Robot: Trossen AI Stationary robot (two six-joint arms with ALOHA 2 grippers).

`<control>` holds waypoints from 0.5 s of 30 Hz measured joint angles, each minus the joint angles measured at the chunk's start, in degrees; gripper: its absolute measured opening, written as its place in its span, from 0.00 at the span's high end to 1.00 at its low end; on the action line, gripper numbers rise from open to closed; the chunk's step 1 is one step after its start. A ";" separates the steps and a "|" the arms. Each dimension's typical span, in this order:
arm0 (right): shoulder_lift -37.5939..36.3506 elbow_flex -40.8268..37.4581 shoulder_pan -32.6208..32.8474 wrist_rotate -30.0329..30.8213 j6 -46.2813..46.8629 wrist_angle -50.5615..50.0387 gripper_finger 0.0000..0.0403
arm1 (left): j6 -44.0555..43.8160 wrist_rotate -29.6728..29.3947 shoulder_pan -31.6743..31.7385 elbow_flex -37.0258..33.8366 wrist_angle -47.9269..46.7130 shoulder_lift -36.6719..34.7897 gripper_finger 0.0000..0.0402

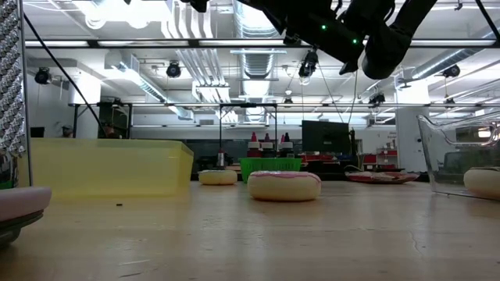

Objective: Pick & Place Food Item
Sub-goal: Put the black food coloring bottle into the green bin

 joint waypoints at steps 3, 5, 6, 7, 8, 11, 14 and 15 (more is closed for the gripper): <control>0.00 0.00 0.00 0.00 -0.09 -0.02 0.69 | 0.29 0.02 0.00 0.00 0.00 0.00 0.73; 0.00 0.00 0.00 0.00 -0.06 -0.05 0.69 | 0.38 0.00 0.00 0.00 0.00 0.00 0.73; 0.00 0.00 0.00 0.01 0.07 -0.14 0.69 | 0.43 0.00 0.00 0.00 0.00 0.00 0.73; 0.00 0.00 0.00 0.12 0.52 -0.16 0.69 | 0.45 0.00 0.00 0.00 0.00 0.00 0.73; 0.00 0.00 -0.02 0.41 1.27 -0.20 0.69 | 0.43 -0.02 0.00 0.00 -0.02 0.00 0.73; 0.00 0.00 -0.38 1.58 3.48 -0.48 0.62 | 0.46 -0.22 0.00 0.00 -0.02 0.04 0.73; 0.07 -0.01 -0.78 3.00 6.30 -2.66 0.42 | 1.30 -0.68 -0.04 0.00 0.02 0.15 0.73; 0.06 -0.02 -0.86 3.39 6.42 -3.33 0.37 | 1.30 -0.55 -0.04 -0.02 0.00 0.15 0.73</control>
